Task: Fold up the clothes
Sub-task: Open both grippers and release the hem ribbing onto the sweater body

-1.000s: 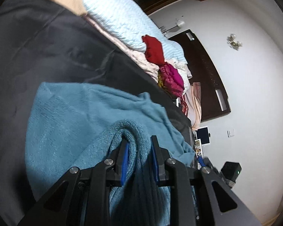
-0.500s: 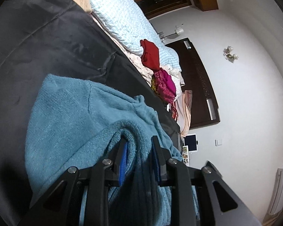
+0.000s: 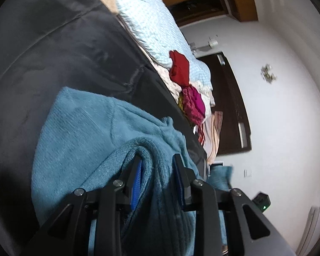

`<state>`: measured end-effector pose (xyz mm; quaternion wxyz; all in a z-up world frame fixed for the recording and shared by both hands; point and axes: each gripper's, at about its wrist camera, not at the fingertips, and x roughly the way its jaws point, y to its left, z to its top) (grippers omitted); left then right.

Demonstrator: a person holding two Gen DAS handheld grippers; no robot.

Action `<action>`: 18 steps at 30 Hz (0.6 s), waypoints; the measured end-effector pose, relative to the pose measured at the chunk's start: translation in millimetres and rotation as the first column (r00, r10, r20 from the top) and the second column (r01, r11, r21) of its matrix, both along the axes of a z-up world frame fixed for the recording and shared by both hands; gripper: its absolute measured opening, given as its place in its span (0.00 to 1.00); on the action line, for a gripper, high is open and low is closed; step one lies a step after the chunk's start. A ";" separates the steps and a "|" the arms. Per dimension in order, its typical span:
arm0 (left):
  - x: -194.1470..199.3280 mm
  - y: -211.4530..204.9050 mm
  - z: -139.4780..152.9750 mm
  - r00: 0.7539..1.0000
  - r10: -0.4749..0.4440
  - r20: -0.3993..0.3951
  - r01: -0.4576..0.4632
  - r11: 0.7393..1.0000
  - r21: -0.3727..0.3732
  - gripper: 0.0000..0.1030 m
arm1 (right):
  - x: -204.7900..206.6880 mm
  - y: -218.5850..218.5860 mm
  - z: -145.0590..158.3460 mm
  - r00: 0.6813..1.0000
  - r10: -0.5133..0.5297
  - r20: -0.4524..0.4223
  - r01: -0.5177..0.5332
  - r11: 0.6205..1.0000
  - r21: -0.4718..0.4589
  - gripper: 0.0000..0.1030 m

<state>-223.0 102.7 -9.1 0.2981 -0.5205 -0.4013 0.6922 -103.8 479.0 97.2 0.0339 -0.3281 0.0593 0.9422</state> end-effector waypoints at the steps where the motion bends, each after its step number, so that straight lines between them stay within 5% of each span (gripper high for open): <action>1: -1.6 -1.5 -3.1 1.000 0.010 0.003 -0.010 1.000 0.006 0.32 | 0.3 6.3 6.5 0.998 -0.054 -0.034 0.056 0.997 0.054 0.16; 7: -2.8 -5.2 -7.0 0.999 0.047 -0.009 -0.047 0.999 0.015 0.36 | -24.4 34.4 -25.4 0.989 -0.146 0.001 0.146 0.985 0.093 0.16; 14: 9.3 -36.4 28.7 0.979 0.139 -0.149 -0.142 0.990 -0.014 0.48 | -29.5 48.0 -54.3 0.973 -0.216 0.082 0.211 0.975 0.064 0.21; 15: 12.2 -33.7 33.1 0.978 0.122 -0.168 -0.129 0.991 -0.029 0.50 | -24.3 48.1 -47.5 0.974 -0.217 0.060 0.214 0.975 0.063 0.29; 18: 20.7 -16.4 44.5 0.975 0.042 -0.218 -0.060 0.995 -0.078 0.55 | -8.0 35.8 -28.1 0.979 -0.202 0.012 0.200 0.976 0.087 0.78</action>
